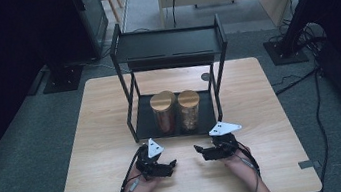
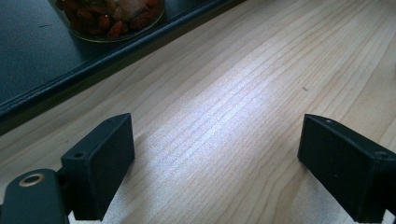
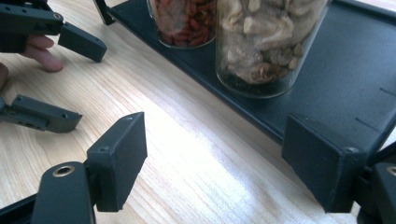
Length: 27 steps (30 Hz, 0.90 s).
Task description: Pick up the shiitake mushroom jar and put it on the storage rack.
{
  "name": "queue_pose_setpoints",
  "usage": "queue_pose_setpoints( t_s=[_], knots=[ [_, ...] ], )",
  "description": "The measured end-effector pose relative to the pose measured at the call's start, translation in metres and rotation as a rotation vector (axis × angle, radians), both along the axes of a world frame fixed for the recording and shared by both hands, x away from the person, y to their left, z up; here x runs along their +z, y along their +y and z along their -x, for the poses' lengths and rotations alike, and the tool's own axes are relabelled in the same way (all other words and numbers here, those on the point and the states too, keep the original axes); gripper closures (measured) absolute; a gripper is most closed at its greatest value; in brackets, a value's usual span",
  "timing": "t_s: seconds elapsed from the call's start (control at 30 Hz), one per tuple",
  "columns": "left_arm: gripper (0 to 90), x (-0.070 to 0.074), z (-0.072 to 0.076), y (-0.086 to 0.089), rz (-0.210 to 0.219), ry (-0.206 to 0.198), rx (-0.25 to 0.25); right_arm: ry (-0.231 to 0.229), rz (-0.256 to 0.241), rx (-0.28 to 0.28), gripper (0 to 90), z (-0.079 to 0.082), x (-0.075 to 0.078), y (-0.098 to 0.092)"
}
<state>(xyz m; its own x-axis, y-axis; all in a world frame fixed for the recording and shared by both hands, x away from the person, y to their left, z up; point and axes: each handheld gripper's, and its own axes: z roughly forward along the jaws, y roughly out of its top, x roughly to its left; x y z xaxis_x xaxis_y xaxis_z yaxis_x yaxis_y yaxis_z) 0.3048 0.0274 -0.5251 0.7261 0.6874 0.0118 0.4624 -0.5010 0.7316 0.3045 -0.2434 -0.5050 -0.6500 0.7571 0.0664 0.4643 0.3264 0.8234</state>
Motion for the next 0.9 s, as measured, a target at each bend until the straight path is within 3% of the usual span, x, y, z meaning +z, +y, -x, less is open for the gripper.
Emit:
queue_pose_setpoints(
  t_s=[0.9],
  knots=[
    [11.2, 0.000, 0.000, 0.000, 0.001, 0.000, 0.000, 0.014, 0.015, 0.002, 18.1, 0.000, -0.021, -0.004]
  ],
)
